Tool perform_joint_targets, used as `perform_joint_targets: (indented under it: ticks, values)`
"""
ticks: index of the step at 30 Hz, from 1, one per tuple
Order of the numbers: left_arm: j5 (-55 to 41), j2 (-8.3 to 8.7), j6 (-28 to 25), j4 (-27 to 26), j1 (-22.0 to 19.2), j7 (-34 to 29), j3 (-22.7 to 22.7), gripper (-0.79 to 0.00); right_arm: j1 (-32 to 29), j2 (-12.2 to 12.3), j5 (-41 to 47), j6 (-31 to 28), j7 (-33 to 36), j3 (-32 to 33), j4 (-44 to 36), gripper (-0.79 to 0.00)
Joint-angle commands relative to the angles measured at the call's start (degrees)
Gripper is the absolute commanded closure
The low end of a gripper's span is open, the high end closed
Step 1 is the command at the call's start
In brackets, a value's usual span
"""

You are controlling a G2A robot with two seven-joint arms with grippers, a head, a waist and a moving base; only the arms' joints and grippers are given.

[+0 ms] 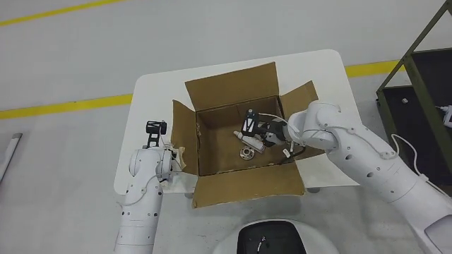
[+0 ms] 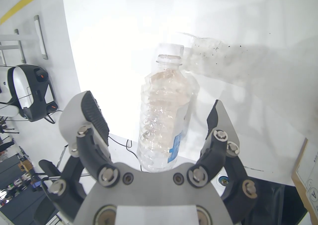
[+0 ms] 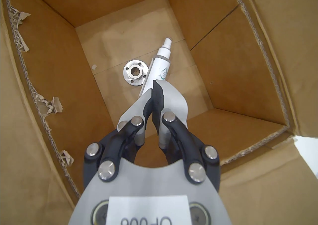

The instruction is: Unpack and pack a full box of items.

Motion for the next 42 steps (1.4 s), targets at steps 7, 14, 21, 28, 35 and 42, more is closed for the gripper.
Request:
perform_joint_targets:
  ticks: [7,14,21,28,35,42]
  values:
    - [0.0,0.0,0.0,0.0,0.0,0.0,0.0,-0.785,0.0,0.0,0.0,0.0,0.0,0.0,0.0,0.0]
    - [0.0,0.0,0.0,0.0,0.0,0.0,0.0,-0.785,1.2,-0.8,-2.1,0.9,1.1,-2.5,-1.1,0.0]
    - [0.0,0.0,0.0,0.0,0.0,0.0,0.0,-0.785,8.3,-4.8,2.2,2.1,5.8,-9.8,5.5,0.0]
    - [0.0,0.0,0.0,0.0,0.0,0.0,0.0,-0.785,15.6,-10.0,5.9,3.2,9.3,-16.6,16.2,0.0]
    - [0.0,0.0,0.0,0.0,0.0,0.0,0.0,-0.785,17.0,-11.7,6.8,3.8,9.9,-18.3,19.0,0.0]
    - [0.0,0.0,0.0,0.0,0.0,0.0,0.0,-0.785,17.0,-11.7,6.8,3.8,9.9,-18.3,19.0,0.0]
